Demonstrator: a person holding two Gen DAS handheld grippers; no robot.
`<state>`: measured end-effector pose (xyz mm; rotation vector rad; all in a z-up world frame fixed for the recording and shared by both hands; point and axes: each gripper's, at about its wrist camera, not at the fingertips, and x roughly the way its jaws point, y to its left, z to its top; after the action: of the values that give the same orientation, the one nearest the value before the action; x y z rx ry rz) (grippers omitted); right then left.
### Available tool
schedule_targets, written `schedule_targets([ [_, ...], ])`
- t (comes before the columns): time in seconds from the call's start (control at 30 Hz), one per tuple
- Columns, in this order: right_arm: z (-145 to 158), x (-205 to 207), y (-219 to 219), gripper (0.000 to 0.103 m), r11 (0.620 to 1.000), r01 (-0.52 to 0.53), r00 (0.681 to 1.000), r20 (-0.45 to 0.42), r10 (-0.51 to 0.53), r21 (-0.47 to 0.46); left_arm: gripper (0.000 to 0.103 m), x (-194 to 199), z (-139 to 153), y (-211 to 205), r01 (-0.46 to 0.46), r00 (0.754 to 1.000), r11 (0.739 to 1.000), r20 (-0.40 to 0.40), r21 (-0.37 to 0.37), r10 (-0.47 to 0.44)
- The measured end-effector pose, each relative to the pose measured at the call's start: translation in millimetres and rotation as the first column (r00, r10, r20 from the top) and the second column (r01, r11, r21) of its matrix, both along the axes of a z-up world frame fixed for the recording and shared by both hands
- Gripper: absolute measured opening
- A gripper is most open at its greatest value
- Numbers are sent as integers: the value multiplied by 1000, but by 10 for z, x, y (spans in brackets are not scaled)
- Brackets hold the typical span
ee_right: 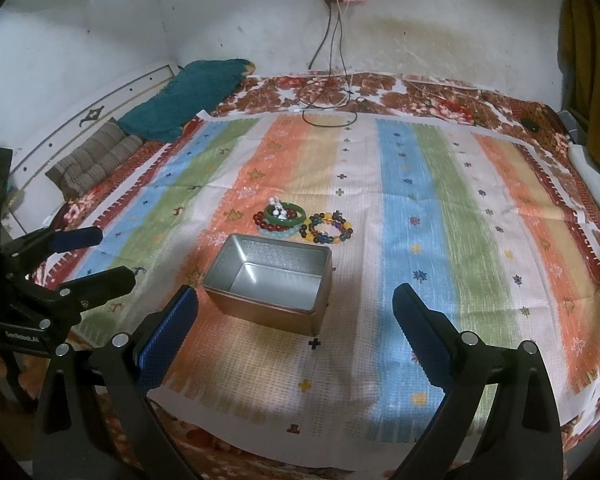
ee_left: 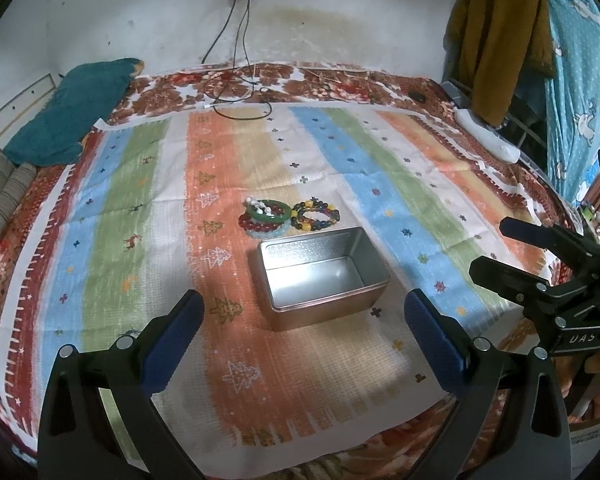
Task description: Organize jewelry
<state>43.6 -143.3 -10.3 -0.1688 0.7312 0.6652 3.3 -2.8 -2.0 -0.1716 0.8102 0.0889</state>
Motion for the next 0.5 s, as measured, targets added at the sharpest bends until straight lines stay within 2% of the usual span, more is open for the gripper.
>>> schedule_targets([
  [0.5, -72, 10, -5, 99, 1000, 6, 1000, -12, -6, -15, 97, 13, -27, 17, -5, 1000, 1000, -7, -1, 5],
])
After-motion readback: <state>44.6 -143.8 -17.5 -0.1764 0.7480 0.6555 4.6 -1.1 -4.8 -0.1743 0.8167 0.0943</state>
